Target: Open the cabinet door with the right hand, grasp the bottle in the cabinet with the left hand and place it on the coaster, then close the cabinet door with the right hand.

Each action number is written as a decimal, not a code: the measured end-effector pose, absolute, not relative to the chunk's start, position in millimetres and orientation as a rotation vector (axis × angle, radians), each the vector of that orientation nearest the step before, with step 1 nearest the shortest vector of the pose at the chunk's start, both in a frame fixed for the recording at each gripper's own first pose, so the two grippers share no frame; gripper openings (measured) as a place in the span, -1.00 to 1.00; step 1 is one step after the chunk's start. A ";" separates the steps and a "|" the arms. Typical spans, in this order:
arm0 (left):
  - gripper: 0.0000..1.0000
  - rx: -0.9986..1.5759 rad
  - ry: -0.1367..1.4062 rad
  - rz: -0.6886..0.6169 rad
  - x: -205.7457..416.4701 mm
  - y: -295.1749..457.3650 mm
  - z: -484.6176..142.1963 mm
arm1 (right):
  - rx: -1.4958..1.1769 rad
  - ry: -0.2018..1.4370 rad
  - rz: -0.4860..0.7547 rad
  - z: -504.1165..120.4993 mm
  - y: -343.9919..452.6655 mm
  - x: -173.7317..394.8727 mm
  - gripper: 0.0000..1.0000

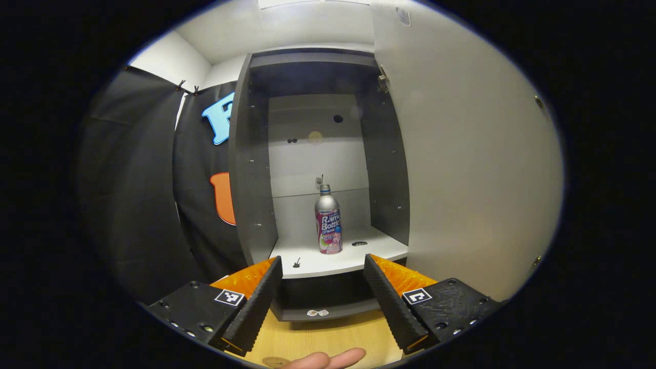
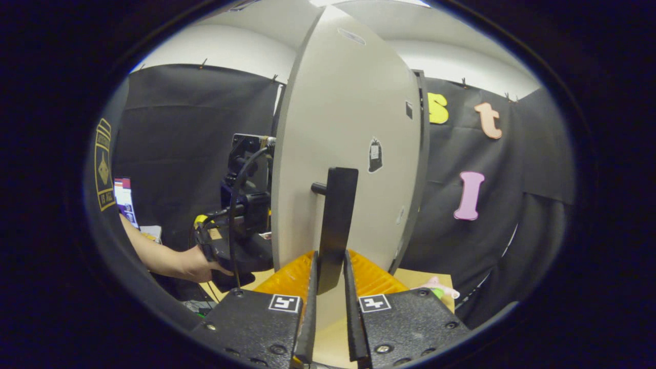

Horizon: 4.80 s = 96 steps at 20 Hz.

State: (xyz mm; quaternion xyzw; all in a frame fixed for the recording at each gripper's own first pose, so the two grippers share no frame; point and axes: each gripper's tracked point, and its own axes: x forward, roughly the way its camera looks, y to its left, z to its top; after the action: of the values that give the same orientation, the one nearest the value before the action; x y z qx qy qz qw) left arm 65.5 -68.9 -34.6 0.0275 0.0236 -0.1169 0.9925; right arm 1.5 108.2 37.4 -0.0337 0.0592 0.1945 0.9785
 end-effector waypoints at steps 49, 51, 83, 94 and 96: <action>0.55 -0.001 0.150 -0.038 302.3 -111.0 -60.3 | 0.027 0.090 -0.031 15.0 3.4 -47.7 0.97; 0.55 0.008 0.124 -0.042 287.1 -99.1 -47.8 | 0.039 0.084 -0.032 15.0 3.9 -46.2 0.96; 0.55 0.081 0.150 -0.006 73.6 64.5 -171.9 | 0.008 0.053 -0.212 -4.0 -0.8 -80.6 0.93; 0.56 0.121 0.264 0.046 27.1 92.4 -319.7 | -0.033 0.264 -0.258 -33.7 25.7 -102.5 0.99; 0.56 0.116 0.271 0.056 25.2 95.4 -338.2 | -0.054 0.304 -0.244 -34.7 34.8 -98.3 0.99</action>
State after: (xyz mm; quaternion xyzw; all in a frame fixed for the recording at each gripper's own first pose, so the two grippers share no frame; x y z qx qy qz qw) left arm 25.2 95.4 -338.2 0.0576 0.1352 0.0277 0.9888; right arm -98.3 34.8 -34.7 -0.0270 0.1508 -0.1211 0.9807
